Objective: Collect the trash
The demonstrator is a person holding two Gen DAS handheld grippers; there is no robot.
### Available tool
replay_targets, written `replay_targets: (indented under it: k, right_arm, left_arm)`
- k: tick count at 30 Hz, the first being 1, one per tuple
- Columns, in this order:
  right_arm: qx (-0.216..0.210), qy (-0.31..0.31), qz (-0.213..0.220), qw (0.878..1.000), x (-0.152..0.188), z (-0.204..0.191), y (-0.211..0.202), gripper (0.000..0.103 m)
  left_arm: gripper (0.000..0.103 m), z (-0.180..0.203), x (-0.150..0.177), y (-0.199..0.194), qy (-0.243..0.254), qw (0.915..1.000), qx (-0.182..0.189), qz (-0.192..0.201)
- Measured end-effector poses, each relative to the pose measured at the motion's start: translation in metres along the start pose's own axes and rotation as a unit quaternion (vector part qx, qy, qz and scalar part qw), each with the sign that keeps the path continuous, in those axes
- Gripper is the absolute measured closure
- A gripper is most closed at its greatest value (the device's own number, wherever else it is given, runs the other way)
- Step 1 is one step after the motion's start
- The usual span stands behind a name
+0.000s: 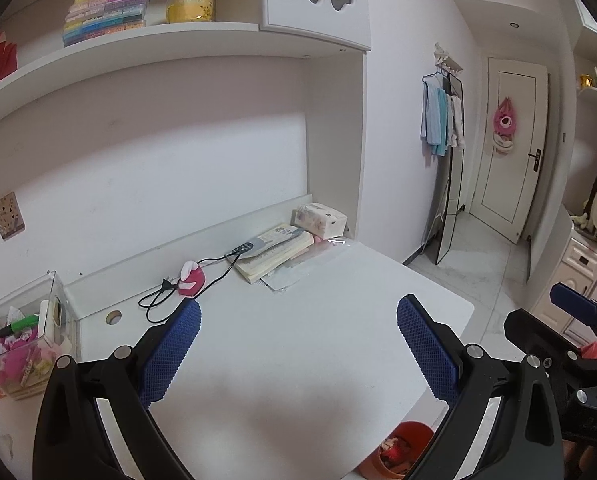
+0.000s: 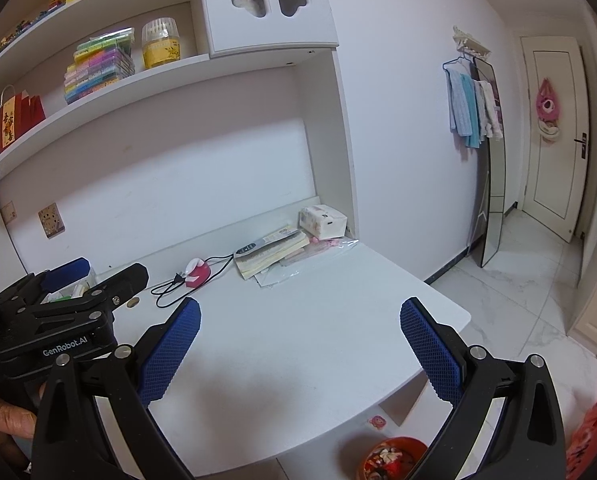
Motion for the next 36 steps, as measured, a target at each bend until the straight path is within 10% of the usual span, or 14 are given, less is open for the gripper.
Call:
replay_targets:
  k: [36]
  right_arm:
    - [0.003,0.008,-0.003,1.000,0.0044,0.0002,-0.0010,0.005]
  left_arm:
    - [0.006,-0.0003,0.0016,0.0024,0.011,0.9999,0.006,-0.004]
Point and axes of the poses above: each gripper's, at about its wrist camera, not at the fingertips, and y roughly the way its jaws point, z to its right, x to its underside, the point moved 8 cm from there along y, roughly the way its jaws point, and after that the axes turned 10 degrees about -z, right-handed, at the moved point
